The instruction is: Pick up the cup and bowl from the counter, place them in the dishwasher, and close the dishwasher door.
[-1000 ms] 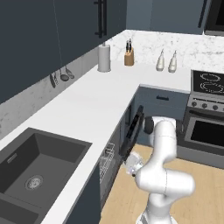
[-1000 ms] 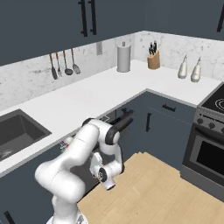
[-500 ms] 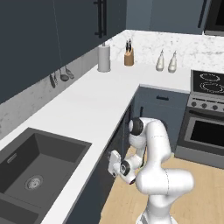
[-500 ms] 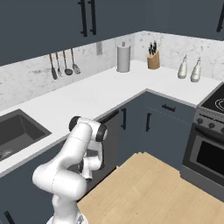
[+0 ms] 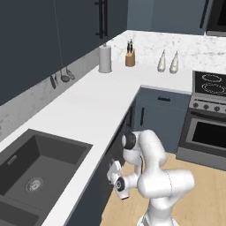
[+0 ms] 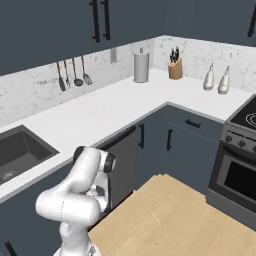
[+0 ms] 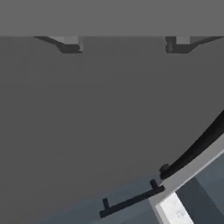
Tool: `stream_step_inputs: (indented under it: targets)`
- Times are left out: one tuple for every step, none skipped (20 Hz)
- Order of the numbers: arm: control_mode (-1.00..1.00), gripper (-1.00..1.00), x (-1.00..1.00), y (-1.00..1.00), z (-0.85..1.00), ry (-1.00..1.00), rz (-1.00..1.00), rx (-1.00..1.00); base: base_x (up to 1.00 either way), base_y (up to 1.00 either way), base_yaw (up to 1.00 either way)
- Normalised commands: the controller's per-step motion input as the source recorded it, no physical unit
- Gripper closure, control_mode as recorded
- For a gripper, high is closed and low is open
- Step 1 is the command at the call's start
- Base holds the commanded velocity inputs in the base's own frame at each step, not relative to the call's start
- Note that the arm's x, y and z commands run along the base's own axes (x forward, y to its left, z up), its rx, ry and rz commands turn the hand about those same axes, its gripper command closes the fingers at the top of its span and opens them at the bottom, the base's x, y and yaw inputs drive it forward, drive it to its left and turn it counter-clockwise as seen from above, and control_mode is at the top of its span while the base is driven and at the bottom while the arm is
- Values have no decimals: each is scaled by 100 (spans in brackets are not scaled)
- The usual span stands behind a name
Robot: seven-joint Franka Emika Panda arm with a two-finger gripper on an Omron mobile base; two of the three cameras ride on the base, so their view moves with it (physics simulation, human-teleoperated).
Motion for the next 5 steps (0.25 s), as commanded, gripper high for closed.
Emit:
stream_step_inputs:
  targets:
    - [-100,-100,41,46,6,9,-13,0,0,0,0]
    - [-100,-100,11,19,20,7,-7,2,0,0,0]
    - [-100,-100,16,7,31,7,-6,5,0,0,0]
    - [-100,-100,0,0,39,4,-3,6,0,0,0]
    - [-100,-100,0,0,34,6,-3,8,0,0,0]
